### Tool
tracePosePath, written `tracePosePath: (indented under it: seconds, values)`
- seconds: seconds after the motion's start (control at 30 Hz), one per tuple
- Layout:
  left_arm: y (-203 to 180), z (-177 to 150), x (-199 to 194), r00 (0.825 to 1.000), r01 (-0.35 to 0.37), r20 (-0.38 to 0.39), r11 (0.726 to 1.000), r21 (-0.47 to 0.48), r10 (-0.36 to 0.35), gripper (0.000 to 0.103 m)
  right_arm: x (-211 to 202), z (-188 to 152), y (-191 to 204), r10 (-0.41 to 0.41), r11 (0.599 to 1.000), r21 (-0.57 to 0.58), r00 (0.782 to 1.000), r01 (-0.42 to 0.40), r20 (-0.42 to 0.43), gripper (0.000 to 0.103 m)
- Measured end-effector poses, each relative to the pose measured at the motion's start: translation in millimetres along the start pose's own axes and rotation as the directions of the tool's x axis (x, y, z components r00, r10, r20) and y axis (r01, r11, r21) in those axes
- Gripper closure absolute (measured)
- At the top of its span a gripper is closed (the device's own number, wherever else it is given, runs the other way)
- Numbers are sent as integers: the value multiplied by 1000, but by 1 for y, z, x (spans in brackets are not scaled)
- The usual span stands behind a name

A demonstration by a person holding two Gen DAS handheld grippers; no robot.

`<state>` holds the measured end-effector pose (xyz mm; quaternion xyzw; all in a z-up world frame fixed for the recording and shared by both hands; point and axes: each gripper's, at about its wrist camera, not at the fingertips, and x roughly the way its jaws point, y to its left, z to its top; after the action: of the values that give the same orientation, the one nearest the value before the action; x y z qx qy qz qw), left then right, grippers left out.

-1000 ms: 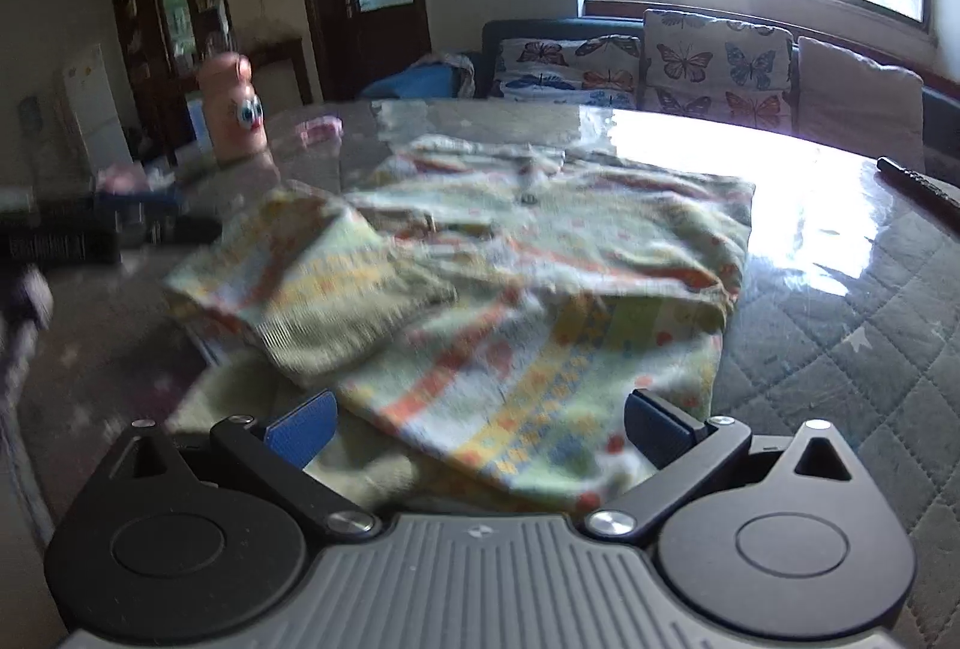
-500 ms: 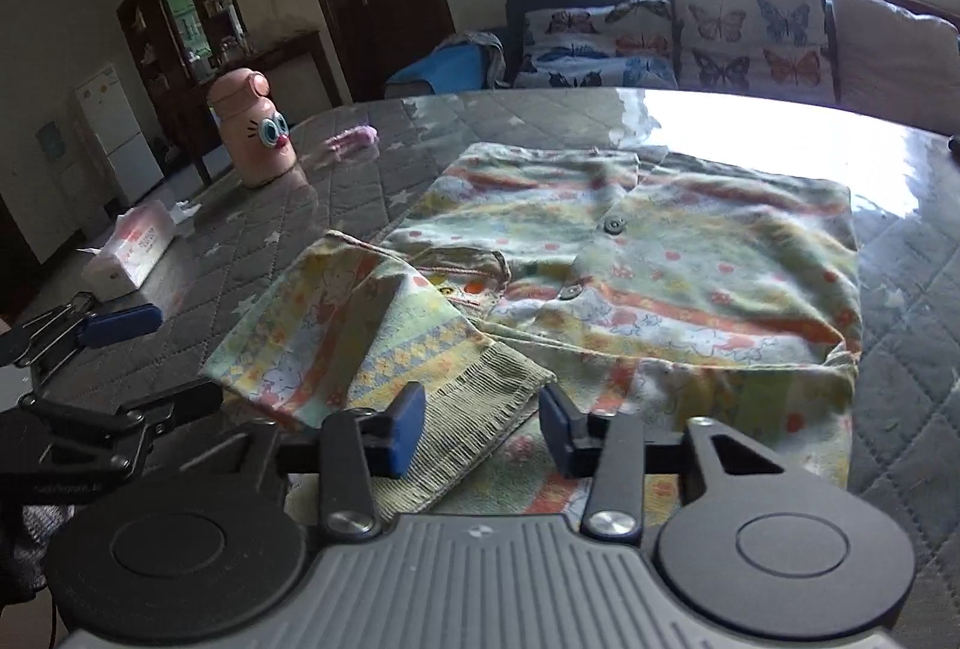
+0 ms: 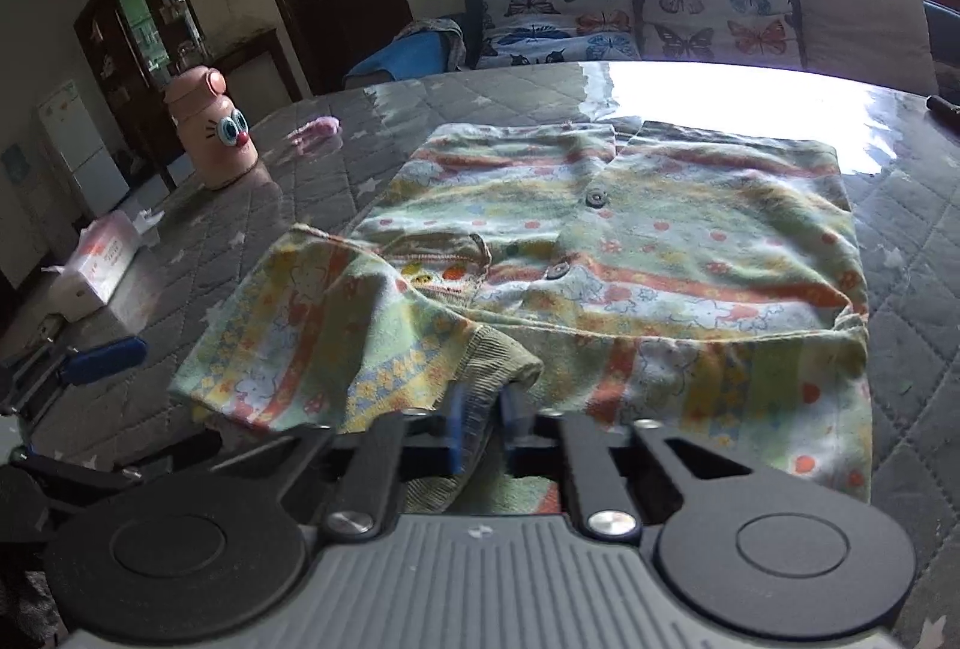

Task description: Fold clothes

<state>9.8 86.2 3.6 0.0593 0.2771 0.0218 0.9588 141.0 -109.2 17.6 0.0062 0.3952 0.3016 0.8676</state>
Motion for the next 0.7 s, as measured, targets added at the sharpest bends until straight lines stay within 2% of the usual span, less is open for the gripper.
tracePosePath:
  seconds: [0.3, 0.47, 0.7]
  values:
    - [-5, -2, 8, 1000, -18, -19, 999, 31, 18, 9, -50, 28, -2, -48, 996, -71, 990, 58, 136, 97]
    - [-7, -3, 10, 999, -34, -19, 998, 52, 35, 9, -74, 44, -6, -80, 990, -104, 980, 100, 180, 97]
    - [-8, -4, 10, 998, -62, -18, 996, 65, 63, 11, -69, 39, -17, -103, 990, -83, 983, 116, 152, 97]
